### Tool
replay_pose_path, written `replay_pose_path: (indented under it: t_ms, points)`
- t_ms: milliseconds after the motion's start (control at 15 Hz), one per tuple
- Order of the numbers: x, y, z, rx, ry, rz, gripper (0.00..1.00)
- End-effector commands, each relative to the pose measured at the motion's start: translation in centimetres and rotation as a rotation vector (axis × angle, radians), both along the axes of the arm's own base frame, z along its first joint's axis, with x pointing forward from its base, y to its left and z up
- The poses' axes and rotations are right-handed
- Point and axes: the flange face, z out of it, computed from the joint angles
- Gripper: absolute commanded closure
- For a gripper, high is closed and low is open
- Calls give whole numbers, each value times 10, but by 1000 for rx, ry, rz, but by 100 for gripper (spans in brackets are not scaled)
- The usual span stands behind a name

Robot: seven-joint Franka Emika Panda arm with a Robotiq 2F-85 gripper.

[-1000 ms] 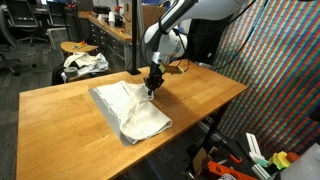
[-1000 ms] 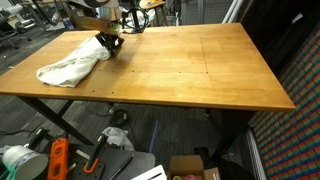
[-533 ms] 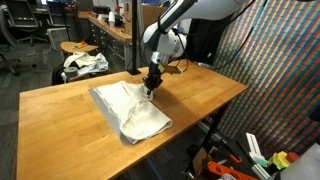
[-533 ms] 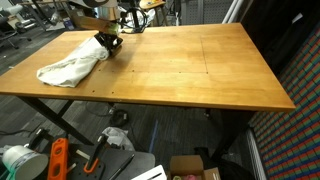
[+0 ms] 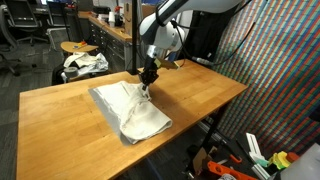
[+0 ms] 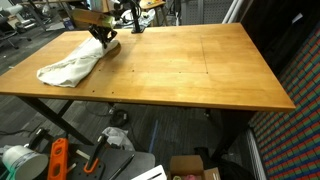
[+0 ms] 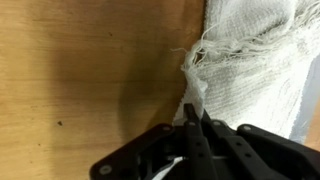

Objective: Fold the towel in half

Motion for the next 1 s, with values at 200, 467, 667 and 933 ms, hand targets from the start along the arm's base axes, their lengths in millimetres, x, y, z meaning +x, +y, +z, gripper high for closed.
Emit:
replay_pose_path:
  t_ms: [200,467,667,933]
  points:
    - [-3,30,29,36,-18,34,96]
    - [-1,55,36,72,-20,19,96]
    - [4,73,42,100,-11,-19,96]
    - [23,92,59,178,-18,-140,96]
